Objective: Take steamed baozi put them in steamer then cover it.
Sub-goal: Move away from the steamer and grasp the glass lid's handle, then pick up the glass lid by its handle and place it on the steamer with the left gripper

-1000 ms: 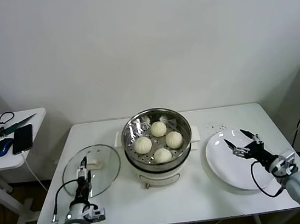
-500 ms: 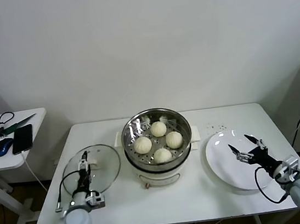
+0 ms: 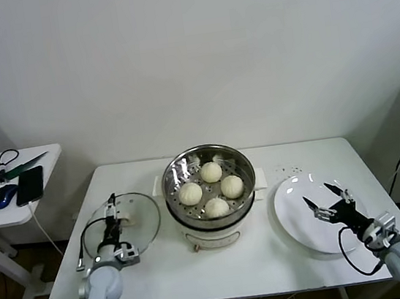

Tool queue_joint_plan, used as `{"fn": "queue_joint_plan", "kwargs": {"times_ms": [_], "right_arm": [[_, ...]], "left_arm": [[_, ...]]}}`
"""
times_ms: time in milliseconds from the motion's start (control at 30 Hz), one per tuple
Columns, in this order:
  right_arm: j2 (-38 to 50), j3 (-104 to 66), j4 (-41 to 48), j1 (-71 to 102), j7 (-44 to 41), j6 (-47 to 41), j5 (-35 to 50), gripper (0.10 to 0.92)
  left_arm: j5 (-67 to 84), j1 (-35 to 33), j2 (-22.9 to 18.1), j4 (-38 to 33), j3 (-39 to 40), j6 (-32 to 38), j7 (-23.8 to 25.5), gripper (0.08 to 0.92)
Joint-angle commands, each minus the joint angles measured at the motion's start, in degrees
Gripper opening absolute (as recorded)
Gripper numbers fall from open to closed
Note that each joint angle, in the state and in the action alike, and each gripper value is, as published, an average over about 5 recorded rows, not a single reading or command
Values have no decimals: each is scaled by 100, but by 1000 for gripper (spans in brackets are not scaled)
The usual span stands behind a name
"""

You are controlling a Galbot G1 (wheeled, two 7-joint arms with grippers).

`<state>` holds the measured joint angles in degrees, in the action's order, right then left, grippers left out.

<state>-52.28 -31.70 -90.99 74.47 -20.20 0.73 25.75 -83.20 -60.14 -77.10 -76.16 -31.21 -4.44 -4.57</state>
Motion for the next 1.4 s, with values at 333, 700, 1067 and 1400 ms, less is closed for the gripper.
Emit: {"fn": "queue_joint_plan", "kwargs": {"times_ms": [333, 700, 1067, 1400], "right_arm": [[-76, -29, 94, -21, -60, 93, -154, 823], [-118, 39, 186, -124, -81, 140, -253, 823], [-120, 71, 273, -219, -96, 164, -279, 823], [-84, 37, 416, -303, -105, 231, -322, 823]], "left_arm": [[170, 204, -3, 343, -21, 125, 18, 600], [524, -46, 149, -179, -33, 100, 53, 279], [923, -950, 599, -2129, -87, -585, 173, 150], [442, -1796, 1125, -3966, 69, -2323, 475, 150]]}}
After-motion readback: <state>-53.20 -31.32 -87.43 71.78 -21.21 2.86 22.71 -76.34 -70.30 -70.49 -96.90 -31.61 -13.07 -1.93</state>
